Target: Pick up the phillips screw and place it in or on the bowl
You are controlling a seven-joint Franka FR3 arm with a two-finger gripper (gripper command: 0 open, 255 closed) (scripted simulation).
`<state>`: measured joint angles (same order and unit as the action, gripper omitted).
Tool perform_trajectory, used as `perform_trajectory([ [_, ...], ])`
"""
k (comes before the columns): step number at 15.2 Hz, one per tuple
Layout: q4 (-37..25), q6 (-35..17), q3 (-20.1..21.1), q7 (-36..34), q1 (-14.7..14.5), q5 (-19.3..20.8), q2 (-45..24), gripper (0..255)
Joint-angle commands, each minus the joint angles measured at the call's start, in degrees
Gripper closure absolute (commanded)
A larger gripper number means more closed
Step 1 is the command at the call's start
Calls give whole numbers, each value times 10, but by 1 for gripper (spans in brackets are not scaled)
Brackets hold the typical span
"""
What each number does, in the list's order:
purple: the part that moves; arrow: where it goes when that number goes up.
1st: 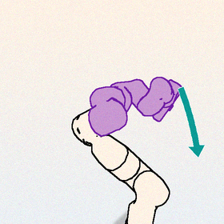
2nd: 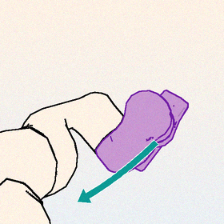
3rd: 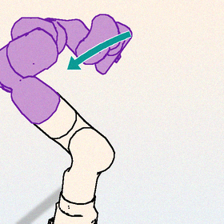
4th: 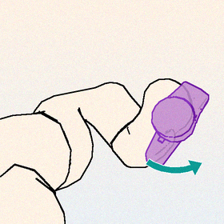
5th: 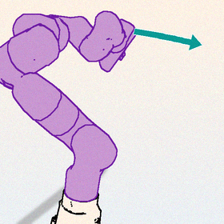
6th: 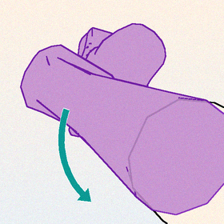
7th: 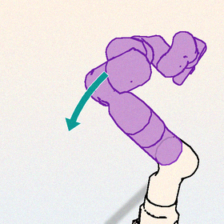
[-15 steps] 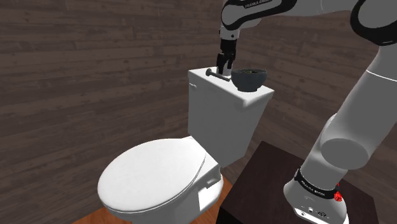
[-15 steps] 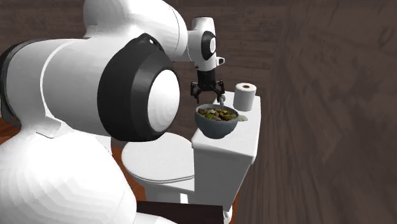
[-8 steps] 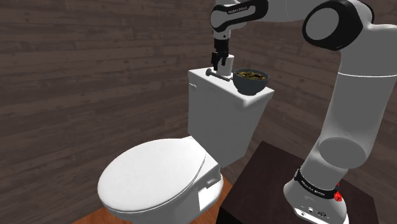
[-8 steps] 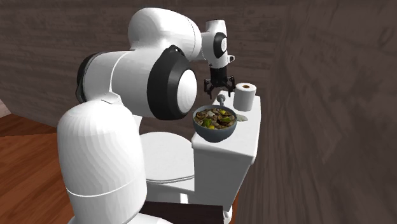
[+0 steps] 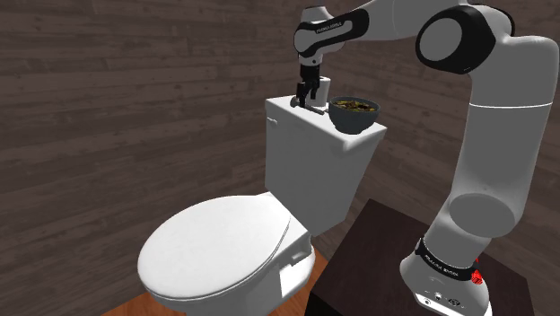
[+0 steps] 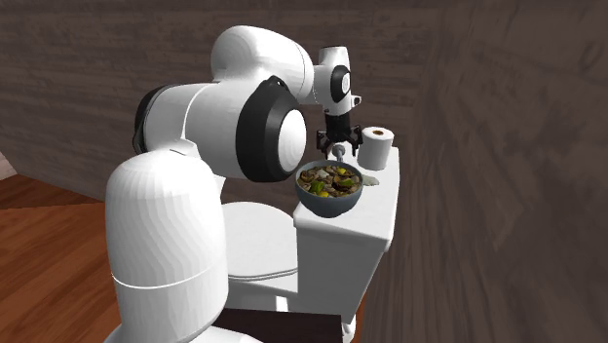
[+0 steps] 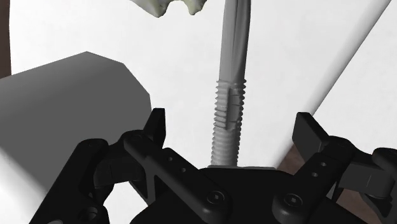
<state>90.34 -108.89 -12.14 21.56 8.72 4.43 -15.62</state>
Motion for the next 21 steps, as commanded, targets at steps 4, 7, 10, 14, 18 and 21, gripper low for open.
perform_trajectory([
  [4, 9, -10, 0, 0, 0, 0, 0, 0],
  [7, 9, -10, 0, 0, 1, 0, 0, 0],
  [10, 10, -10, 0, 0, 1, 0, 0, 255],
  [14, 9, -10, 0, 0, 1, 0, -1, 255],
  [18, 9, -10, 0, 0, 1, 0, 0, 255],
  [21, -11, 12, 0, 2, 1, 0, 1, 255],
])
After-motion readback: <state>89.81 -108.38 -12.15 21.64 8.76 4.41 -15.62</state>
